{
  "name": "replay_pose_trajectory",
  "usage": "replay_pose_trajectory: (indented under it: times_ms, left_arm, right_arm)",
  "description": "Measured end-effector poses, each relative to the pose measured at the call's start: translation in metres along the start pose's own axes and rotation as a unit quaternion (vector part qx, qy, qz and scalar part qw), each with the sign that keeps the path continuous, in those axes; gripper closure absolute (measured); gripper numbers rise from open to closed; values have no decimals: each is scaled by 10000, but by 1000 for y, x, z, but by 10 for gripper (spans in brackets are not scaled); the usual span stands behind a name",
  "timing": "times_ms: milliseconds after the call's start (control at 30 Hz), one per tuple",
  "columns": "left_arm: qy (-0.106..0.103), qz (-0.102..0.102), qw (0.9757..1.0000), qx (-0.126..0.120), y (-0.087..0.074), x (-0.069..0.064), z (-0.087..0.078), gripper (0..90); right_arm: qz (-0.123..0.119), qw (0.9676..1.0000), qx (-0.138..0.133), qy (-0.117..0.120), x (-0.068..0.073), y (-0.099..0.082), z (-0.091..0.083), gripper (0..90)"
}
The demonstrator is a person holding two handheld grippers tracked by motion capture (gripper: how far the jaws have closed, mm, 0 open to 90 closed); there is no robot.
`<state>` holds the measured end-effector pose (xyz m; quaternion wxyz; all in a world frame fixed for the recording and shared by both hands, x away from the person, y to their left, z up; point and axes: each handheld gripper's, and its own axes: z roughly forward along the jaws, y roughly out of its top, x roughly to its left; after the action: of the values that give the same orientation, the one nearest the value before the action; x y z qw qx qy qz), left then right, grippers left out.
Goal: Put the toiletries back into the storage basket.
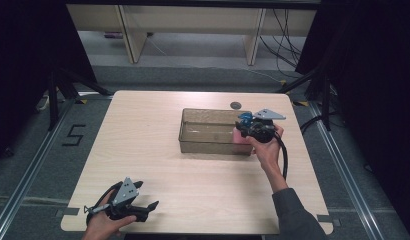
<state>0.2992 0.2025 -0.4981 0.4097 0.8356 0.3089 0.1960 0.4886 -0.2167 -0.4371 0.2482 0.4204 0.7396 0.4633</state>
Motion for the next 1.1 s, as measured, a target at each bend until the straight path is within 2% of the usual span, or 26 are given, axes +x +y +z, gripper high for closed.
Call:
replay_pose_trajectory:
  times_ms: [33,67,100,133,267,300,333,367,467,500,533,600,667,700,800,833,900,1033,1067,1100]
  left_arm:
    - [5,20,10000,-2,0,0,0,154]
    - [-14,27,10000,0,0,0,0,154]
    - [-26,-4,10000,-32,0,-1,1,154]
    - [-1,-52,10000,-47,0,-1,1,154]
    - [5,76,10000,3,0,1,0,154]
    - [-49,40,10000,29,0,0,0,154]
    - [-49,40,10000,29,0,0,0,154]
    - [-28,16,10000,-3,0,0,1,154]
    - [-1,-53,10000,-36,-1,-2,2,154]
    - [-3,19,10000,22,-1,0,1,154]
    - [-25,-50,10000,-39,0,-1,1,154]
    - [-31,-38,10000,-38,-1,-1,1,154]
    - [-32,-32,10000,-26,-1,-1,1,154]
    - [-42,-16,10000,4,-1,0,1,154]
    - [-54,29,10000,18,0,0,0,154]
    - [-38,1,10000,7,-1,0,0,154]
    - [-26,12,10000,-7,0,0,1,154]
    - [-29,-2,10000,0,-1,0,0,154]
    - [-26,-2,10000,-10,0,0,1,154]
    - [-24,15,10000,-7,-1,0,0,154]
  right_arm:
    - [-43,10000,30,-1,0,0,0,536]
    - [-274,9996,-105,27,-2,0,1,534]
    - [-274,9996,-105,27,-2,0,1,534]
    - [-74,9999,-73,7,0,-2,0,533]
    - [-216,9997,-98,-66,-2,-2,0,528]
    - [121,9998,-127,33,0,-3,0,481]
    - [121,9998,-127,33,0,-3,0,481]
    - [254,9996,-109,104,-1,-3,1,403]
    - [272,9995,-119,86,-1,-4,1,358]
    - [274,9996,-95,33,-1,-3,0,347]
    - [370,9992,-89,90,0,-2,-1,326]
    - [344,9992,-130,136,-1,-2,0,313]
    - [434,9990,-121,66,0,-1,-3,299]
    - [587,9981,-162,62,1,-1,-4,284]
    - [600,9980,-184,44,-1,0,-6,275]
    - [535,9984,-177,7,-2,0,-7,272]
    - [639,9978,-195,6,0,0,-8,270]
    - [678,9974,-209,84,0,0,-10,265]
    - [595,9980,-216,-16,-1,0,-12,262]
    - [727,9970,-239,69,0,0,-13,261]
